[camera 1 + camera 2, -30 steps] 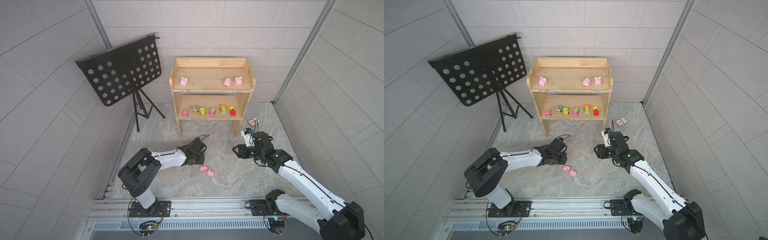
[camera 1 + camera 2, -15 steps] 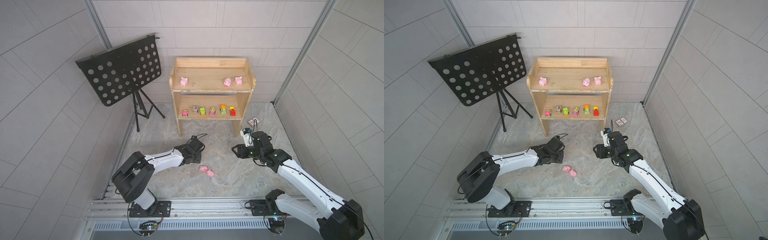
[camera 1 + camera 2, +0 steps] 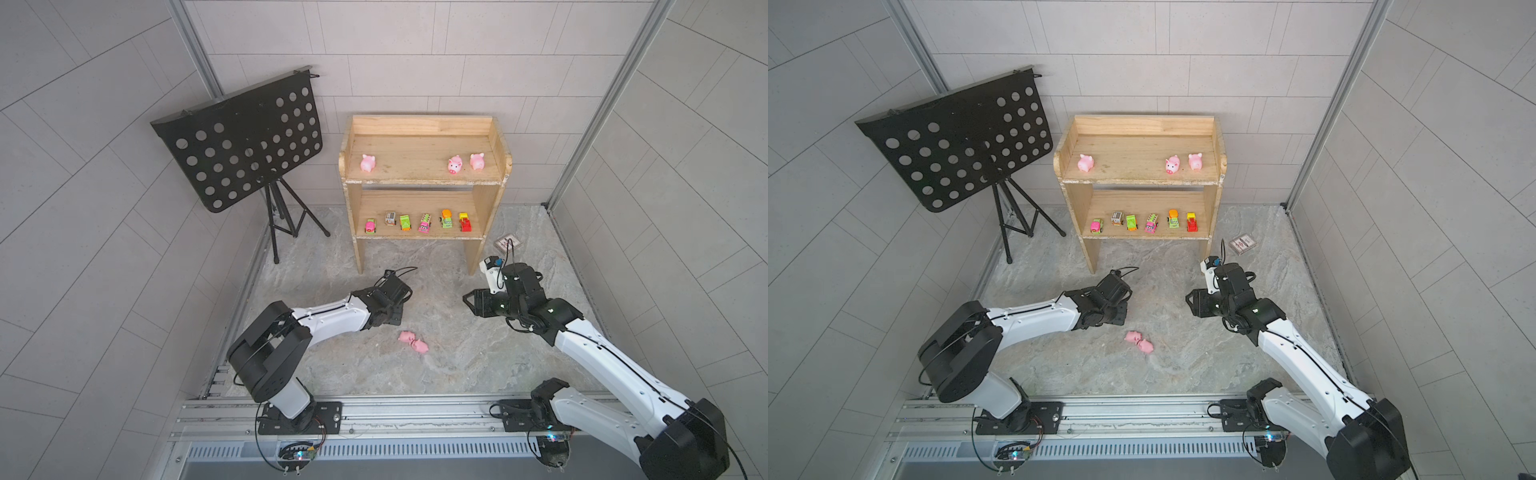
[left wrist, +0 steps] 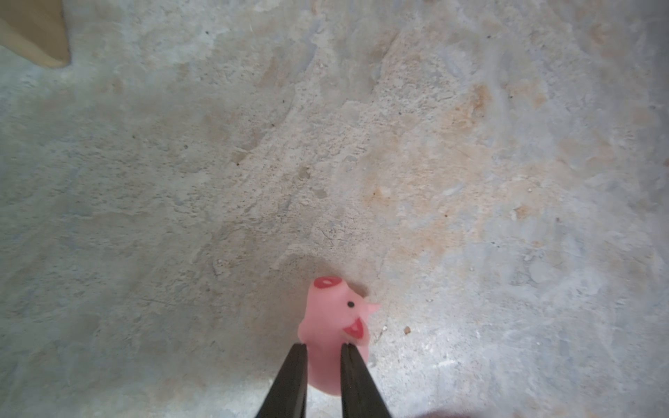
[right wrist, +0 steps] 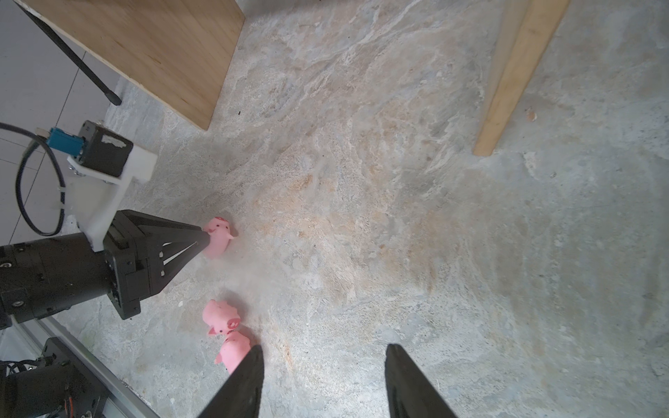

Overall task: Organize plastic toys on shelves
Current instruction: Adjust the plastic toy at the center of the board, then pick up the plastic toy at the center of the board.

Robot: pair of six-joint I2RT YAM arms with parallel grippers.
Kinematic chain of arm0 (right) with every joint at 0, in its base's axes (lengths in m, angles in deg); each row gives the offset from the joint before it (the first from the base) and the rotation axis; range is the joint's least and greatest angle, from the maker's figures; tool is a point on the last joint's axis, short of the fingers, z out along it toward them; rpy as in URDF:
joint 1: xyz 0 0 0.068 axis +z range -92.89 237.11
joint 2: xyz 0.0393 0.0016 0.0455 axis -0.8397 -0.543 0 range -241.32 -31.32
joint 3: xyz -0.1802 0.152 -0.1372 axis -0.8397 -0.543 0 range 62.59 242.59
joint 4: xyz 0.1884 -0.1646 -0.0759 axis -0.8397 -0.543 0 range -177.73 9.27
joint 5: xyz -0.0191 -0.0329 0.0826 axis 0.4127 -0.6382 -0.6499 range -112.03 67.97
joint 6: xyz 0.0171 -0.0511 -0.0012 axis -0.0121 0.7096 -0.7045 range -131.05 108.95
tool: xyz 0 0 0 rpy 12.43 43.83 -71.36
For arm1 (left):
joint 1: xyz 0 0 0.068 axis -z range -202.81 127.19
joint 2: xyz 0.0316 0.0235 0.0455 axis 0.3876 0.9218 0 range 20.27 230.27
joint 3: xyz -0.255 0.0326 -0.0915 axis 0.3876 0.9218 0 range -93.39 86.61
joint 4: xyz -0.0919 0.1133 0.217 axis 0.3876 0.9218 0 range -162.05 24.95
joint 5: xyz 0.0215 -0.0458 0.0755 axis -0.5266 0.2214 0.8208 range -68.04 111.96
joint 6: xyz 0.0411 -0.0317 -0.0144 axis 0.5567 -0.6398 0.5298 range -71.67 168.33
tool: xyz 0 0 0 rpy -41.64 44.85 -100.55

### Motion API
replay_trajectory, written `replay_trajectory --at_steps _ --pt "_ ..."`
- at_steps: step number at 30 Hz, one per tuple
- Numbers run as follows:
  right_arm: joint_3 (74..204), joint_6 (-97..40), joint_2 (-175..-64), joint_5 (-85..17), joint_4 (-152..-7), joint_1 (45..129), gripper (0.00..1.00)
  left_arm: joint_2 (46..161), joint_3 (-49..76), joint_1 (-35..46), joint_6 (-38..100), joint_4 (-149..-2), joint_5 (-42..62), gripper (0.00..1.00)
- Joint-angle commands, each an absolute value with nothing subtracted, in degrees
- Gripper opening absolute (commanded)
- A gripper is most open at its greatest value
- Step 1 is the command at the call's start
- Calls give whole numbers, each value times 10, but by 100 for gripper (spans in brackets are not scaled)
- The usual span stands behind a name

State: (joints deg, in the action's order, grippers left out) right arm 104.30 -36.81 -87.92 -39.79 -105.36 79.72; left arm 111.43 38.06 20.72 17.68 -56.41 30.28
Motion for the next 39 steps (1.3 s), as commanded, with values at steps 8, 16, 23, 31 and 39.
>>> replay_trajectory --at_steps 8,16,23,31,39 --pt "1037 -374 -883 -396 -1048 804 56 1081 377 206 176 -484 414 27" --pt "1036 -374 -885 -395 -1047 807 56 1060 391 206 185 -531 346 39" --pt "1035 -374 -885 -392 -1048 809 56 1097 392 204 180 -548 331 41" --pt "1035 -374 -888 -391 -1046 810 56 1127 397 203 177 -570 321 35" --pt "1036 -374 -889 -391 -1047 810 56 1142 400 202 178 -575 321 3"
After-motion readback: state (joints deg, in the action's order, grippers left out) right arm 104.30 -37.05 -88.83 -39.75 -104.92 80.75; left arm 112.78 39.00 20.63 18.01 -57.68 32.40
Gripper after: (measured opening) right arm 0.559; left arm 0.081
